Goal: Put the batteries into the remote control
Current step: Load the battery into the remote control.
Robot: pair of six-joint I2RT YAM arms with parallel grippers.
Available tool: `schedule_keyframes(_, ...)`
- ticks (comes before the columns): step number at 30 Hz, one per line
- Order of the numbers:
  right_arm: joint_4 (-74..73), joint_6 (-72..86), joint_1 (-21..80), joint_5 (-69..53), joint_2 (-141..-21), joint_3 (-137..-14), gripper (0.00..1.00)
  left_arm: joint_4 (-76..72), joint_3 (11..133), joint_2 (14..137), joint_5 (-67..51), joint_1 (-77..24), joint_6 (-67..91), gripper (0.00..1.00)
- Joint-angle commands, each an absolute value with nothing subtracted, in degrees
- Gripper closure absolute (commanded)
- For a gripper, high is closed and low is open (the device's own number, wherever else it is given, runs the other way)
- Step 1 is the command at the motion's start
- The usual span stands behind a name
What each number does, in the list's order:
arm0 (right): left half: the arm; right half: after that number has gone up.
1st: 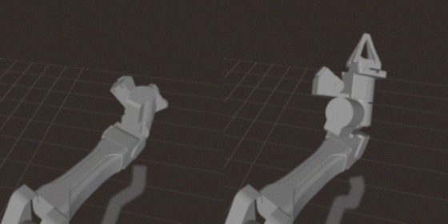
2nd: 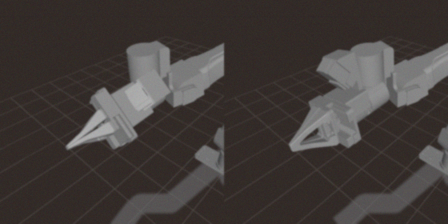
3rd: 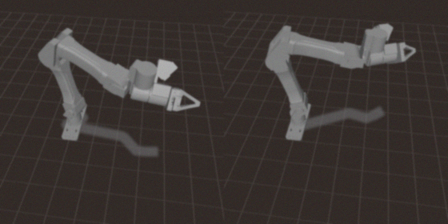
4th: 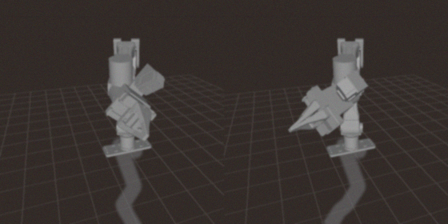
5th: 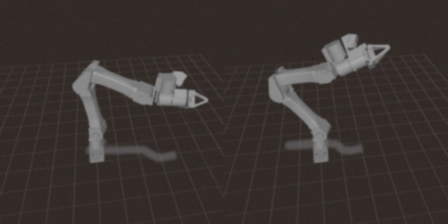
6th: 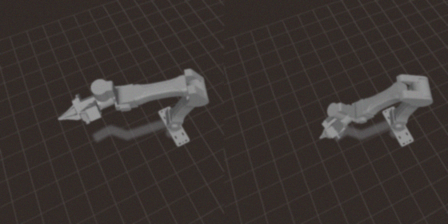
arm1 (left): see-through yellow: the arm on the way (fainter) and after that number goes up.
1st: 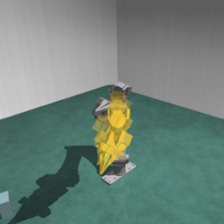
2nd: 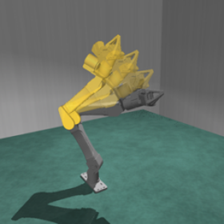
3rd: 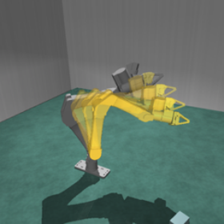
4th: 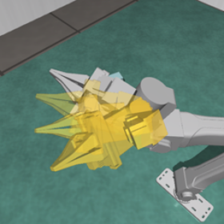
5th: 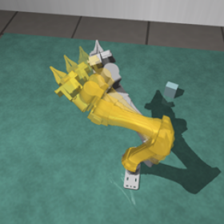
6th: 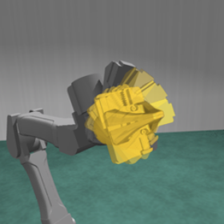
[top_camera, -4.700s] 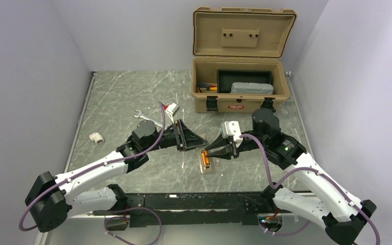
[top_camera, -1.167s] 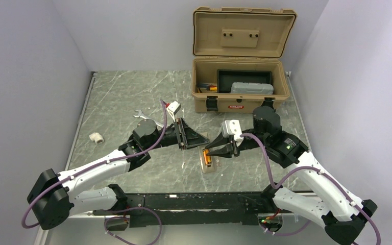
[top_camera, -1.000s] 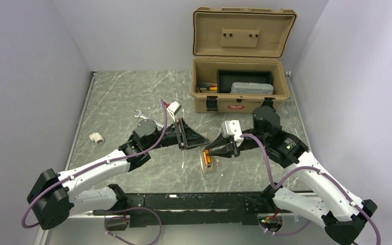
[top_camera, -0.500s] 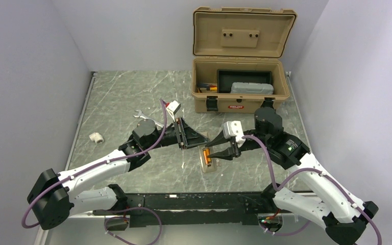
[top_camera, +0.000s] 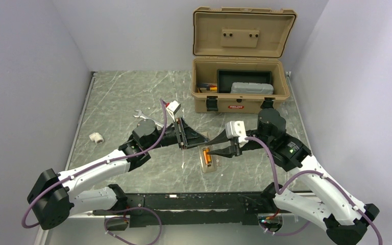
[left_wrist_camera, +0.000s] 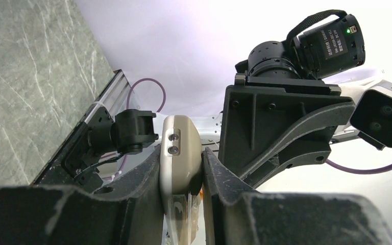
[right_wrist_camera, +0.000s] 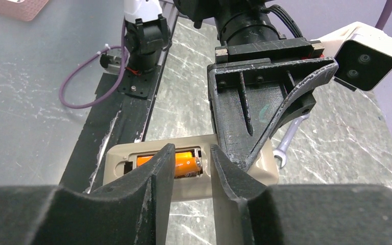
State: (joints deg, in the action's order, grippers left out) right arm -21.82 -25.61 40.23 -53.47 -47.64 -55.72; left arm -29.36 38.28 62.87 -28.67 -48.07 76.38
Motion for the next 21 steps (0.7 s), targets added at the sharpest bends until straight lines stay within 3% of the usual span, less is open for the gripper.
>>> schedule_keyframes(1, -21.08, -26.29, 40.17, -54.85, -47.76, -56.69, 0.68, -33.4, 39.73, 62.78, -29.2, -48.13, 77.52, 1.0)
schedule_keyframes(21, -25.07, -27.94, 40.14, -56.25, -48.27, -57.12, 0.73, -33.82, 39.75, 63.19, -29.28, -48.1, 77.74, 1.0)
